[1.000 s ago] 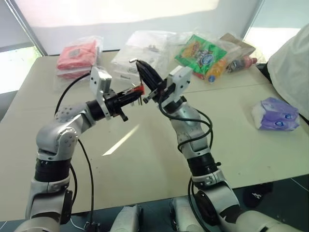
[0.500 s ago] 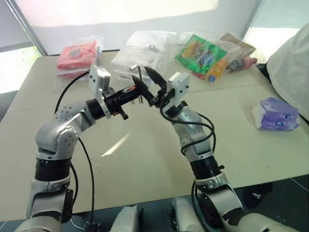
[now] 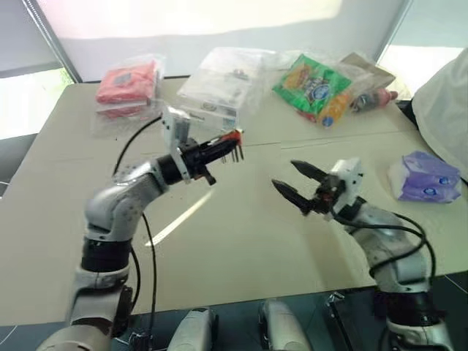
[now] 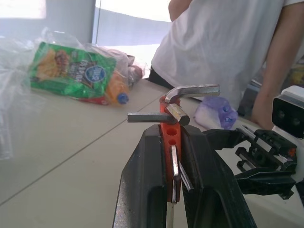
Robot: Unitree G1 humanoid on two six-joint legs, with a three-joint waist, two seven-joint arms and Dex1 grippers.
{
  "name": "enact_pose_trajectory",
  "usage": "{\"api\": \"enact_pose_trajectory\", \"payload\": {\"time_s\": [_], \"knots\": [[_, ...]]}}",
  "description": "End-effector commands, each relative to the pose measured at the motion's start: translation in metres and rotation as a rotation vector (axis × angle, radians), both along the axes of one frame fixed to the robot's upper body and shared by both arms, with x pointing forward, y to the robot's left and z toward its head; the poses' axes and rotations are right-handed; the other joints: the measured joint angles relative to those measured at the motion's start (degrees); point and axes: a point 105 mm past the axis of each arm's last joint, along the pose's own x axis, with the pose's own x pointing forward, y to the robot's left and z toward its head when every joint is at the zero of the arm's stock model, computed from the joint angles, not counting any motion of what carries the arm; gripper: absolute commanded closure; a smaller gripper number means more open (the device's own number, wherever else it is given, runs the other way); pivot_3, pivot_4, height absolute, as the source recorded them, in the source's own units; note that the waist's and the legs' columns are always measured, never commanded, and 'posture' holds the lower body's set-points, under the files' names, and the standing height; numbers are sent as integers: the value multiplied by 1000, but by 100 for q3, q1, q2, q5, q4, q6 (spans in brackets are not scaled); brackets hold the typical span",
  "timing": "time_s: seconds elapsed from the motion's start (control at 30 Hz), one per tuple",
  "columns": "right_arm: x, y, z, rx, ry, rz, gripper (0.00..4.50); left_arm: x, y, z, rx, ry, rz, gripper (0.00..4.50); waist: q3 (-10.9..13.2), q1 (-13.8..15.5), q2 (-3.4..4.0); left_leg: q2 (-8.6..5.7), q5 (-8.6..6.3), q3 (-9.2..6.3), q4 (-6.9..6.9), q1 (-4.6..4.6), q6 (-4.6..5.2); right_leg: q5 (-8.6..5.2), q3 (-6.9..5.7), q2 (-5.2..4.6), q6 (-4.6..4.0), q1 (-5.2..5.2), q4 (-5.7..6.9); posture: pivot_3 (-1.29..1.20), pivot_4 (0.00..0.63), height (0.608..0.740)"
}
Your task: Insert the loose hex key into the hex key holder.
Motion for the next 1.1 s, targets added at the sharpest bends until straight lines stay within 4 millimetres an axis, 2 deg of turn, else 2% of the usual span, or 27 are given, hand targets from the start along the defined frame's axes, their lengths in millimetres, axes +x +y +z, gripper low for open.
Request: {"api": "enact_pose_trajectory", "payload": {"time_s": [0.03, 0.17, 0.33, 0.6, 0.77, 0.93, 1.07, 1.1], "knots": [[-4, -11, 21, -12, -67, -13, 675, 1, -21, -7, -36, 57, -38, 4500, 0, -6, -1, 0, 0, 0, 0, 1, 0, 0, 0, 0, 0, 0, 0, 0, 150, 740], [-4, -17, 25, -18, -95, -64, 675, 9, -41, -37, -127, 260, -33, 4500, 0, 4, 0, 2, 2, 0, 0, -1, -4, 0, 0, 1, 0, -2, 0, 0, 150, 740], [-7, -12, 22, -16, -99, -85, 675, 17, -49, -77, -158, 485, 25, 4500, 0, 9, -1, 0, 2, 0, 2, -2, -4, 0, 0, 0, 0, -1, -1, 0, 150, 740], [-8, -9, 17, -26, -102, -108, 675, 15, -46, -123, -78, 724, 71, 4500, 0, 12, -1, 0, 14, 0, 3, -1, -25, 0, 0, 0, 0, 0, -1, 0, 150, 740], [-6, -6, 16, -24, -106, -107, 675, 13, -34, -130, -31, 746, 102, 4500, -1, 9, -2, 0, 15, 0, 3, 1, -26, 0, 0, 0, 0, 1, -1, 0, 150, 740], [-6, -3, 13, -23, -101, -95, 563, 16, -20, -128, 18, 708, 151, 2137, -3, 5, -1, 2, 15, -1, 1, 2, -27, 0, 0, 1, 0, 1, 0, 0, 150, 740], [-4, -3, 13, -38, -98, -83, 563, 22, -5, -120, 50, 647, 205, 139, -5, -1, -1, 1, 16, 0, 2, 10, -28, 0, 0, 0, 0, 10, -1, 0, 150, 740], [-4, -4, 13, -51, -96, -71, 563, 25, 2, -117, 112, 572, 230, 32, -5, -7, 0, 2, 16, 0, 2, 11, -28, 0, 1, 1, 0, 11, -1, 0, 150, 740]]}}
